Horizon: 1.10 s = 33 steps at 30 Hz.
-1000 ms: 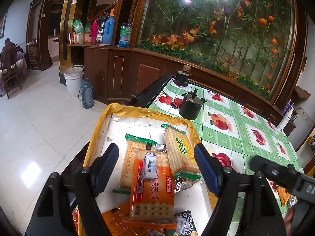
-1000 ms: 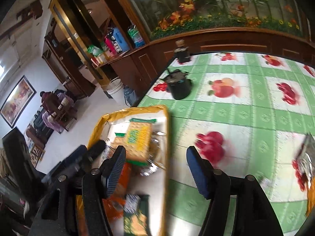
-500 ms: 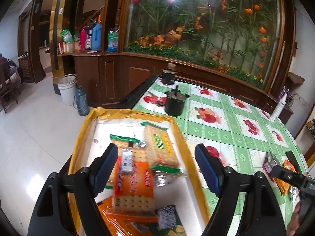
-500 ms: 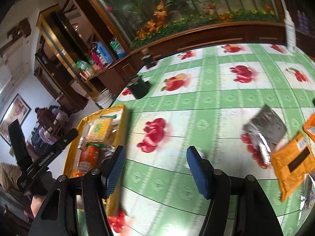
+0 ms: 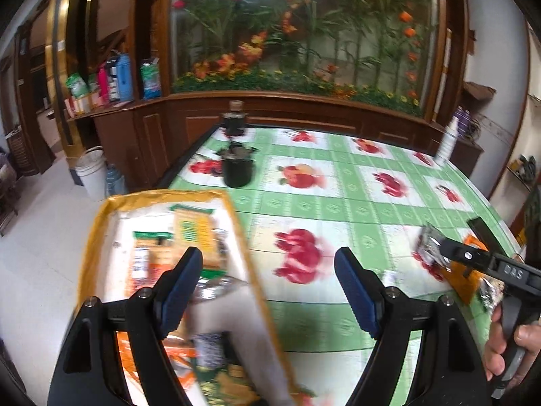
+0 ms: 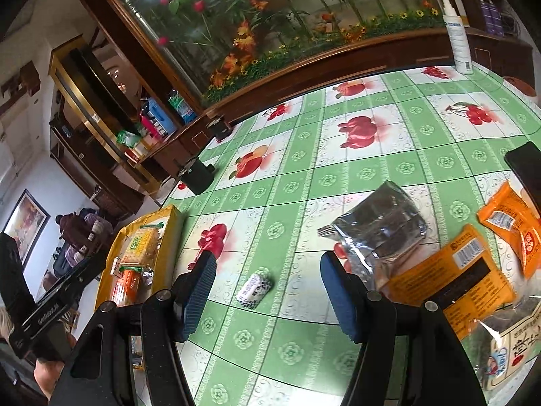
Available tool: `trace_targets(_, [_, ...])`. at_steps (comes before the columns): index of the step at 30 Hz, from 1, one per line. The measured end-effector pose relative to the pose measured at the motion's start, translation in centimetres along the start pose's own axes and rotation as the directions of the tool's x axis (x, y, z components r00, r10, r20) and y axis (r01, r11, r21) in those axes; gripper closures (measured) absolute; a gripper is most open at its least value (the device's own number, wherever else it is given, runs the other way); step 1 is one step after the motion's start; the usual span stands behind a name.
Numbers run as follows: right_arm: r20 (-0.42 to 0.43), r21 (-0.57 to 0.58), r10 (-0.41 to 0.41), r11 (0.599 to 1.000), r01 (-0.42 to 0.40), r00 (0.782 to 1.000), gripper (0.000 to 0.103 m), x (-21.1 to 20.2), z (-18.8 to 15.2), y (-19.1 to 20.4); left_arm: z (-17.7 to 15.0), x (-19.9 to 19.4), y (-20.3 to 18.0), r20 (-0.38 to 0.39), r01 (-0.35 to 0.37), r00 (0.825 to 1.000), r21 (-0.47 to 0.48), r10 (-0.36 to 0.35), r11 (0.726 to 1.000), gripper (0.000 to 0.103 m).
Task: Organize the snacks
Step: 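Grasp a small white milk candy with left while right moves to silver foil bag, then grasp the silver foil bag with the right gripper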
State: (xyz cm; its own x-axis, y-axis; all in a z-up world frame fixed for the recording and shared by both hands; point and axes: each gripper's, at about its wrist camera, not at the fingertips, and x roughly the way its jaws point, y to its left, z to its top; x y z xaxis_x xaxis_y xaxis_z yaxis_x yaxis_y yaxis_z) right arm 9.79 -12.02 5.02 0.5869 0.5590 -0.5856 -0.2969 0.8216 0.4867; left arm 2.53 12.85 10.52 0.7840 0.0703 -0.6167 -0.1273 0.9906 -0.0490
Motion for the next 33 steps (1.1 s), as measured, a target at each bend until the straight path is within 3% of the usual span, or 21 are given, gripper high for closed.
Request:
trace_targets(8, [0.031,0.081,0.009,0.997,-0.012,0.999,0.035,-2.6,1.1,-2.1,-0.9,1.2,-3.6,-0.106,0.142,0.985,0.016,-0.139,0.990,0.024])
trace_targets(12, [0.054,0.142,0.019,0.990,-0.026,0.998,0.035,-3.4,1.6,-3.6,-1.1,3.1,-5.9,-0.173,0.251,0.953,-0.003,-0.248,0.968,0.024])
trace_targets(15, [0.055,0.167,0.015,0.986,-0.024,0.998,0.035,-3.6,1.8,-4.2,-1.6,5.2,-8.2,-0.229,0.262,0.941,0.032,-0.248,0.965,0.025])
trace_targets(18, [0.067,0.186,0.013,0.982,-0.025,0.998,0.035,-4.0,1.9,-4.7,-2.3,7.3,-10.3,-0.282,0.261,0.931,0.072,-0.232,0.963,0.034])
trace_targets(23, [0.085,0.209,-0.006,0.978,-0.012,0.996,0.035,-4.5,2.3,-5.5,-2.8,10.2,-12.0,-0.314,0.221,0.934,0.127,-0.172,0.967,0.038])
trace_targets(27, [0.076,0.206,-0.046,0.978,0.030,0.996,0.035,-4.1,2.4,-6.0,-3.4,11.7,-12.9,-0.335,0.243,0.924,0.132,-0.187,0.961,0.073])
trace_targets(28, [0.068,0.204,-0.057,0.978,0.042,0.996,0.035,-3.8,2.5,-6.1,-3.4,11.5,-13.0,-0.305,0.232,0.936,0.151,-0.178,0.961,0.081])
trace_targets(29, [0.063,0.202,-0.065,0.978,0.051,0.996,0.035,-3.5,2.4,-6.1,-3.5,11.7,-12.9,-0.309,0.233,0.934,0.153,-0.177,0.960,0.088])
trace_targets(33, [0.042,0.171,-0.129,0.978,0.120,0.991,0.035,-1.7,2.8,-6.5,-3.2,11.5,-11.6,-0.287,0.246,0.936,0.114,-0.205,0.963,0.090])
